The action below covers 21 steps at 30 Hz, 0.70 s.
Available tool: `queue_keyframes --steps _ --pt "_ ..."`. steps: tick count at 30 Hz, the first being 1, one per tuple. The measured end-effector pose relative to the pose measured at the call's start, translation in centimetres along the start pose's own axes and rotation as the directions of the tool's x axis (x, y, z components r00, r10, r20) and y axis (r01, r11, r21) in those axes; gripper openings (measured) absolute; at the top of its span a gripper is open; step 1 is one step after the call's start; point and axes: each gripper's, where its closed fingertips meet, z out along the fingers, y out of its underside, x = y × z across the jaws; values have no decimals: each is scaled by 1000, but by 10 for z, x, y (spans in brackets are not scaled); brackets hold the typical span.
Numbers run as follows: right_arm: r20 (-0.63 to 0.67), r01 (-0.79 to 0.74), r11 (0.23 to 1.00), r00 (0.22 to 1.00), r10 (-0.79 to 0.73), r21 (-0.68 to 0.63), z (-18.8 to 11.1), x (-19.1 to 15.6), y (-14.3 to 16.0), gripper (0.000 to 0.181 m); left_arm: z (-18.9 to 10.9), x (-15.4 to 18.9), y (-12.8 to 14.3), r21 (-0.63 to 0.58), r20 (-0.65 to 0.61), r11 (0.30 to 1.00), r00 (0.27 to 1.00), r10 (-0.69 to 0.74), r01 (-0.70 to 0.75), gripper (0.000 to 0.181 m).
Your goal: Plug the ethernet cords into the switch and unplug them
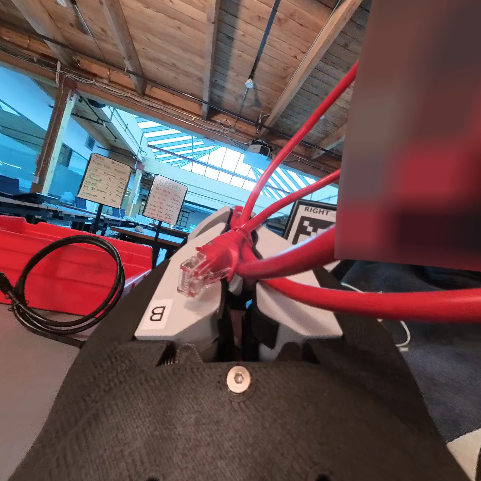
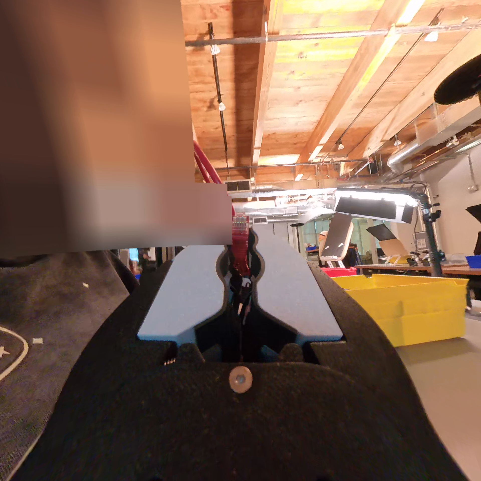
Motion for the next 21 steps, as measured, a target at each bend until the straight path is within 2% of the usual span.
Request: queue_keyframes --steps 1,3,6,9,11,16,17,21 --pt "6 29 999 1000 -29 -23 1 -1 1 10 -1 1 0 -16 -5 1000 1000 12 -12 14" --pt "17 71 993 997 -70 -97 2 -3 4 11 -3 2 0 -45 -8 998 999 51 -51 14" --pt "44 104 949 994 -95 -296 1 -4 11 15 -10 4 -3 -107 -3 979 985 172 -171 13" --pt "74 177 845 984 -162 -505 -6 -2 13 23 -19 0 -5 -216 26 923 944 330 -317 12" --pt "116 254 759 966 -231 -600 -10 -3 15 28 -23 -1 -1 -282 16 890 926 377 -358 12" --pt "244 446 566 884 -399 -693 -17 -6 33 20 -22 3 12 -348 -40 855 918 395 -384 12" --pt "258 471 543 868 -424 -695 -17 -6 35 13 -22 4 14 -353 -49 855 920 390 -381 12" --pt "285 491 568 864 -415 -661 -16 -12 35 12 -22 8 18 -365 -82 834 906 415 -415 13"
